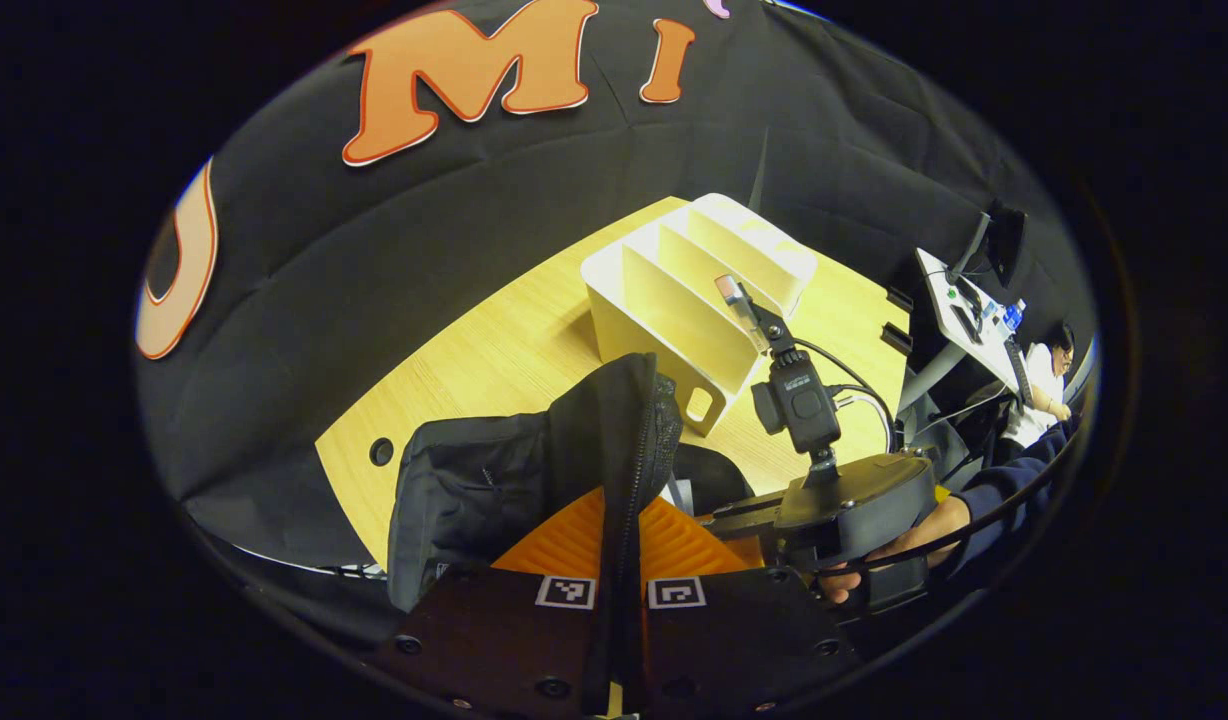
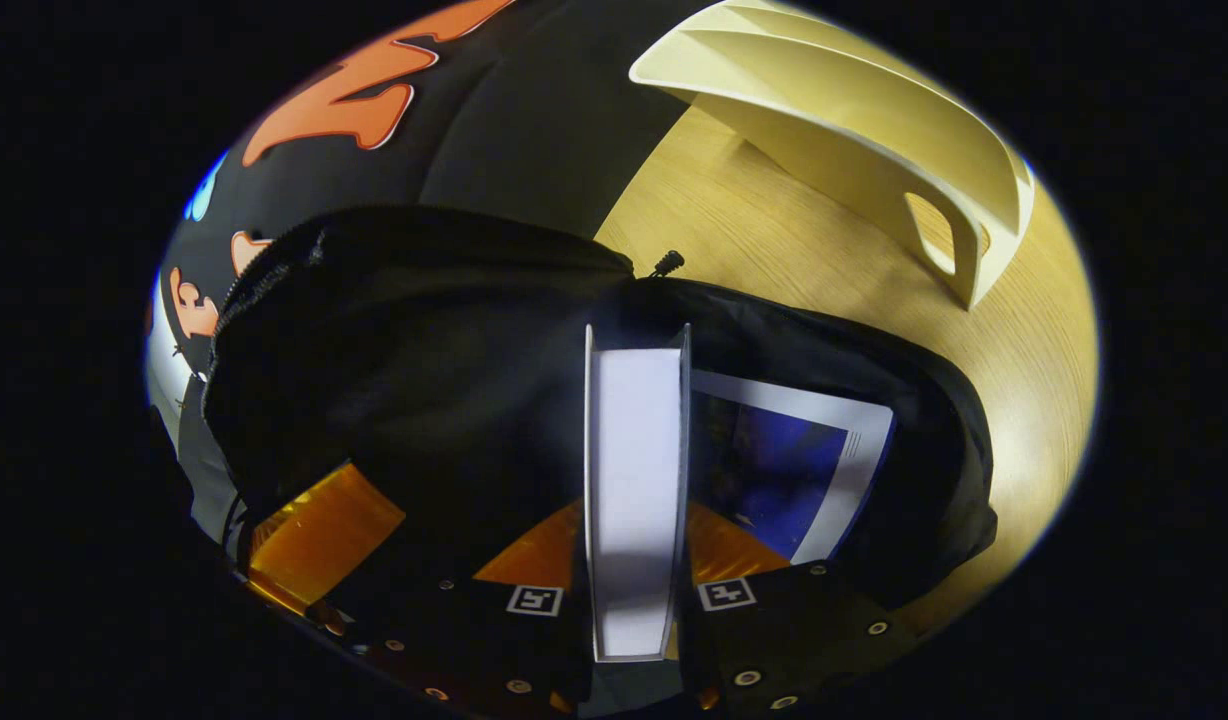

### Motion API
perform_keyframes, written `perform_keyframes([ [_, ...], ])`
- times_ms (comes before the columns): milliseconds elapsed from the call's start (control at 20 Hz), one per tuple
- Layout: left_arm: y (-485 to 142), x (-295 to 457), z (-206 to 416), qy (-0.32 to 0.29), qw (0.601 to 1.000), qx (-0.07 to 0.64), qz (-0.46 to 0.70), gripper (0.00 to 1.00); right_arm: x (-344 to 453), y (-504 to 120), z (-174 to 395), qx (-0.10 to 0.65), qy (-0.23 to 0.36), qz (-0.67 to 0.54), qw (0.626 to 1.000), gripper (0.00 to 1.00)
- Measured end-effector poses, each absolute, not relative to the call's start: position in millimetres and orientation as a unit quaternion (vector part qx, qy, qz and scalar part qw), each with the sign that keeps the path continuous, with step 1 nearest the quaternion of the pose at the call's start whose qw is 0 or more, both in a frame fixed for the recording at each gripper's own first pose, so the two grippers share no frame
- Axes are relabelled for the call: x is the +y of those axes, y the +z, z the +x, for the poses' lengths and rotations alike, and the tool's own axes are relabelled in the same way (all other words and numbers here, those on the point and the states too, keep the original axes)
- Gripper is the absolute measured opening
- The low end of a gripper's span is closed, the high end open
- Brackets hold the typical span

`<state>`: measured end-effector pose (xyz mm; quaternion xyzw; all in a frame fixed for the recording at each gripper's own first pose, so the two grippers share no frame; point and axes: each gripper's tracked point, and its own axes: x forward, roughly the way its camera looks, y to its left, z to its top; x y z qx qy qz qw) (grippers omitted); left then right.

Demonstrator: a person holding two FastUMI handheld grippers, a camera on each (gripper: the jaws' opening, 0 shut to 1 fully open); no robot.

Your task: Open the schoolbag, grab two books from the bookshelf and put them into the schoolbag.

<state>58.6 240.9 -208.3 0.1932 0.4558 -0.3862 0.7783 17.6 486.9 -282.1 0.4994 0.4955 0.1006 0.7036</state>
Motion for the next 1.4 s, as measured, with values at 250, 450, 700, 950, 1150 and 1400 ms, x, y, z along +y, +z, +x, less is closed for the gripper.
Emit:
perform_keyframes([
  [250, -210.0, 253.6, 60.5, -0.384, 0.787, 0.454, 0.164, 0.05, 484.6, -274.1, -13.6, 0.548, 0.129, 0.448, 0.694, 0.42],
  [450, -219.2, 254.6, 54.5, -0.397, 0.786, 0.452, 0.143, 0.05, 478.7, -282.3, -13.9, 0.567, 0.099, 0.417, 0.703, 0.58],
  [700, -222.2, 262.4, 47.6, -0.405, 0.785, 0.449, 0.136, 0.05, 448.5, -282.1, -38.6, 0.602, 0.078, 0.364, 0.706, 0.84],
  [950, -221.4, 267.4, 44.3, -0.384, 0.797, 0.448, 0.132, 0.05, 434.3, -259.5, -46.2, 0.605, 0.103, 0.375, 0.695, 0.84],
  [1150, -226.4, 262.9, 36.0, -0.355, 0.804, 0.455, 0.144, 0.05, 400.7, -234.1, -52.9, 0.586, 0.129, 0.351, 0.719, 0.83],
  [1400, -238.8, 237.6, 20.5, -0.286, 0.818, 0.478, 0.145, 0.10, 315.3, -193.3, -50.1, 0.539, 0.148, 0.303, 0.772, 0.82],
])
